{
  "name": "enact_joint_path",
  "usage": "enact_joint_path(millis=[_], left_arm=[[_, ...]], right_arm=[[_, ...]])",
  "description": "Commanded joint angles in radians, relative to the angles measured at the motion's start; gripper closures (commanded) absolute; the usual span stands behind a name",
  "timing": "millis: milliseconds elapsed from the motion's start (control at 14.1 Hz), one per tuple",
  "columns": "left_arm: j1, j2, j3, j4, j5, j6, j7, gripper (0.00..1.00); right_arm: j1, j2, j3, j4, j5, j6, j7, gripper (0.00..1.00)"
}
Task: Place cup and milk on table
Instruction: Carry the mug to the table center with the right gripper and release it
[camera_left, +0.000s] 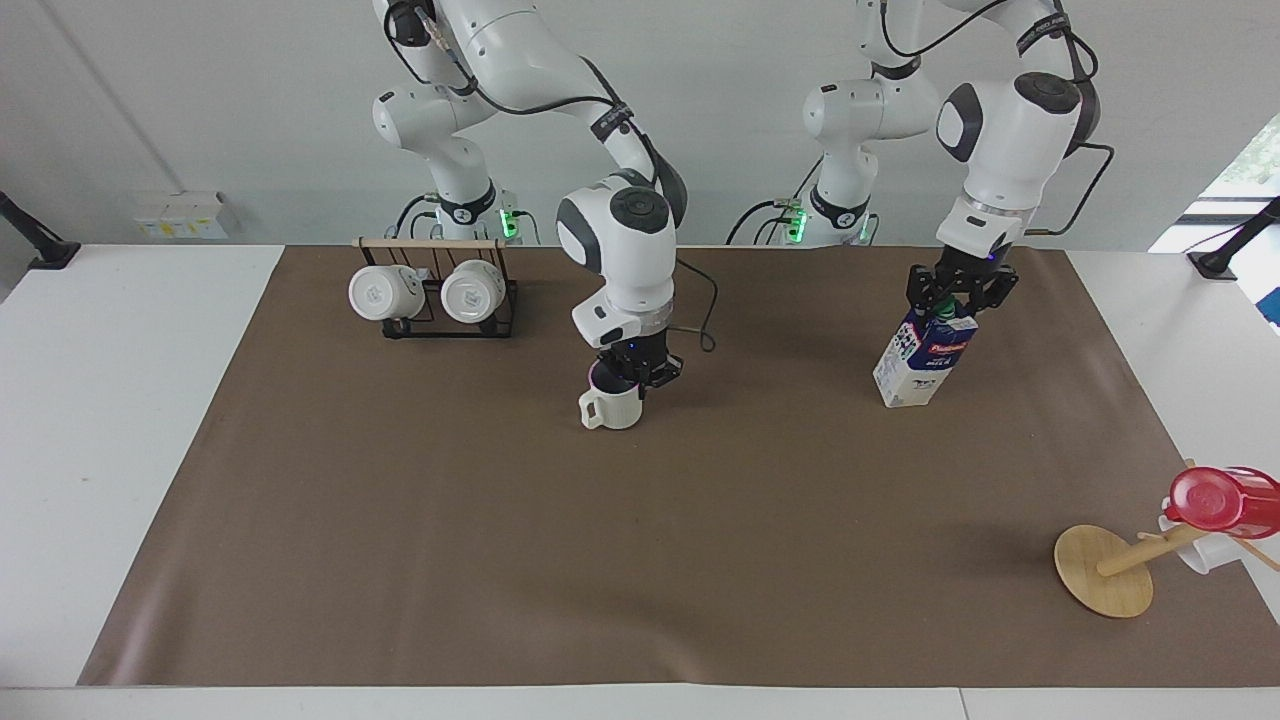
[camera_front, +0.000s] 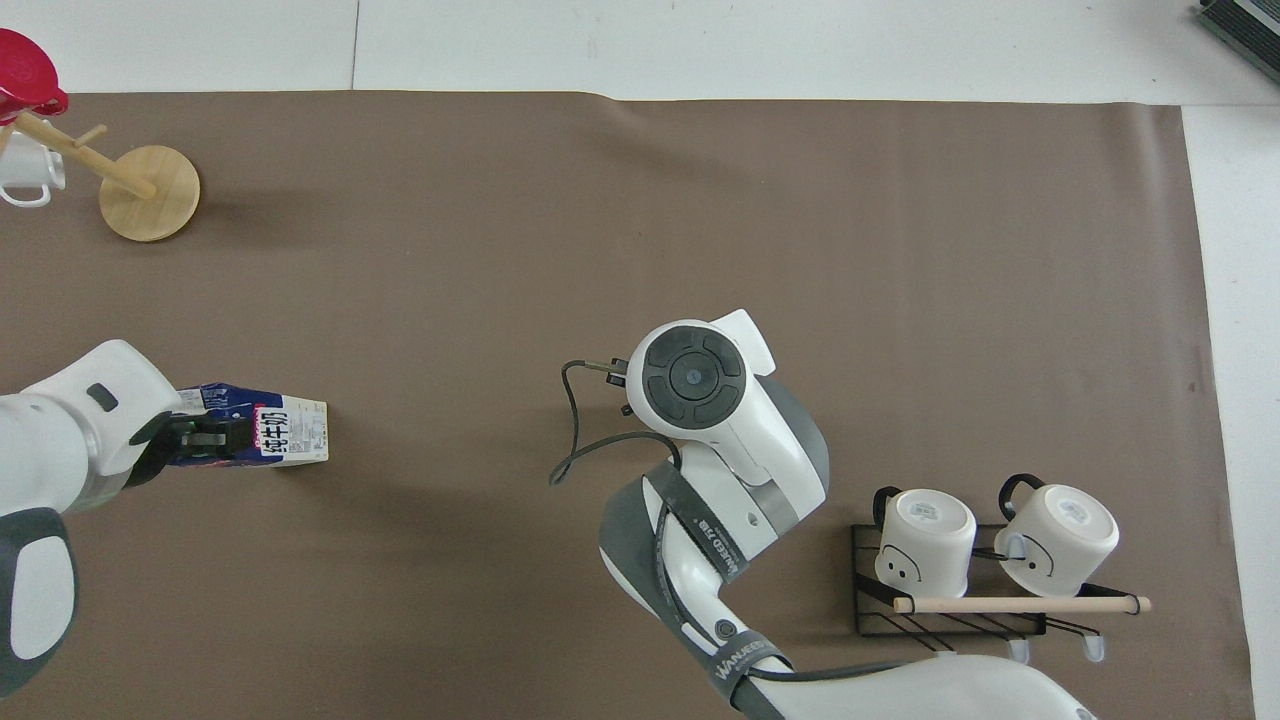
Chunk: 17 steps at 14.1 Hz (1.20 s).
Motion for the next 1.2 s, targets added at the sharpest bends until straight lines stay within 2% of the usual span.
enact_joint_path(millis=[0, 71, 212, 283, 354, 425, 496, 850, 1062, 1133], left_arm=[[0.002, -0.002, -0.001, -0.012, 0.018, 0.023, 0.002, 0.36], [0.002, -0.002, -0.001, -0.01, 0.018, 0.023, 0.002, 0.37], [0.007, 0.008, -0.001, -0.004, 0.018, 0.022, 0.002, 0.38], [0.013, 0.01, -0.001, 0.002, 0.018, 0.017, 0.002, 0.38], [0.013, 0.011, -0.001, 0.01, 0.018, 0.013, 0.002, 0.38], [0.011, 0.011, -0.001, 0.017, 0.018, 0.008, 0.0, 0.38], [0.007, 0.011, -0.001, 0.024, 0.018, 0.005, -0.003, 0.38], [-0.007, 0.01, -0.013, 0.103, 0.018, -0.108, -0.059, 0.39], [-0.045, 0.011, -0.02, 0.151, 0.018, -0.151, -0.116, 0.39], [-0.07, 0.011, -0.02, 0.171, 0.018, -0.177, -0.142, 0.39]], right_arm=[[-0.002, 0.003, 0.001, -0.003, -0.004, 0.022, 0.03, 1.0], [-0.002, 0.003, 0.001, -0.003, -0.002, 0.024, 0.029, 1.0], [-0.008, 0.003, 0.003, -0.01, -0.001, 0.039, 0.029, 0.67], [-0.008, 0.003, 0.001, -0.016, 0.001, 0.048, 0.027, 0.62], [-0.01, 0.003, 0.001, -0.016, -0.001, 0.05, 0.027, 0.5], [-0.01, 0.003, 0.001, -0.016, -0.001, 0.05, 0.027, 0.28], [-0.01, 0.002, 0.001, -0.015, -0.004, 0.047, 0.029, 0.0], [-0.013, -0.021, 0.0, -0.001, -0.018, 0.039, 0.012, 0.0], [-0.024, -0.076, -0.013, 0.0, -0.018, 0.022, -0.06, 0.0], [-0.056, -0.107, -0.013, 0.0, -0.018, 0.001, -0.101, 0.0]])
